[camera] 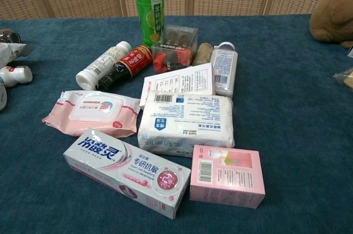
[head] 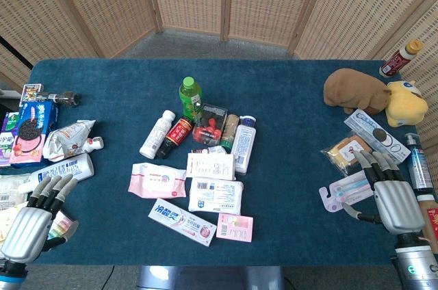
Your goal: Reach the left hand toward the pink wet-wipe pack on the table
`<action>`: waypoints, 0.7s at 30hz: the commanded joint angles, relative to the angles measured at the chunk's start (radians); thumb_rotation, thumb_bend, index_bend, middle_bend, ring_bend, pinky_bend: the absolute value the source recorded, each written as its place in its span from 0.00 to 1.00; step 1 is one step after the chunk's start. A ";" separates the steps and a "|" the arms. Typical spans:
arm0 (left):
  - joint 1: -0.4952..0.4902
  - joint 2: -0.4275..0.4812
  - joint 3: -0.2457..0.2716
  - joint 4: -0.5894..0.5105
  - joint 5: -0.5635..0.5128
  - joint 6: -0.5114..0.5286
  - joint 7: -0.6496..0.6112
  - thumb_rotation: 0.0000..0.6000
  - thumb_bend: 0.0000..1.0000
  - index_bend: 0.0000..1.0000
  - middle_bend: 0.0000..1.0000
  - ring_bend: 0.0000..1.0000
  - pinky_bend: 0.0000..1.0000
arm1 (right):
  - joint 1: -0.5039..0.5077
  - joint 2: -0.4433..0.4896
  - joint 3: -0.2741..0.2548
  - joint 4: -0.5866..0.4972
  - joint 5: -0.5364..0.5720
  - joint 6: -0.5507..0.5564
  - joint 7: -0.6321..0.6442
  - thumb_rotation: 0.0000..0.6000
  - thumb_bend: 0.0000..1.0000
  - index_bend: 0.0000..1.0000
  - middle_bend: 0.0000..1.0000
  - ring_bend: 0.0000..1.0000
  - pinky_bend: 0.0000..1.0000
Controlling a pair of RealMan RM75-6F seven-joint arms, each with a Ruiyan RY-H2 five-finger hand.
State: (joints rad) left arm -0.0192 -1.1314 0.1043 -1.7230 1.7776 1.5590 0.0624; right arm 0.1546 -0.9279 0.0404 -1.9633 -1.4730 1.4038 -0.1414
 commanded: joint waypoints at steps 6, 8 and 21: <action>-0.069 -0.003 -0.041 -0.005 -0.081 -0.137 0.105 1.00 0.37 0.00 0.00 0.00 0.00 | -0.001 0.013 0.002 -0.027 0.002 -0.008 0.002 0.82 0.19 0.00 0.00 0.00 0.00; -0.099 -0.001 -0.053 -0.030 -0.116 -0.195 0.121 1.00 0.37 0.00 0.00 0.00 0.00 | -0.001 0.017 0.003 -0.032 0.001 -0.009 0.008 0.81 0.19 0.00 0.00 0.00 0.00; -0.364 -0.072 -0.181 -0.070 -0.367 -0.574 0.236 1.00 0.37 0.00 0.00 0.00 0.00 | -0.038 0.072 -0.001 -0.036 0.002 0.021 0.078 0.82 0.19 0.00 0.00 0.00 0.00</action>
State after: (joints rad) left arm -0.3318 -1.1689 -0.0460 -1.7977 1.4611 1.0418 0.2637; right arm 0.1202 -0.8589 0.0400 -1.9996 -1.4700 1.4220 -0.0679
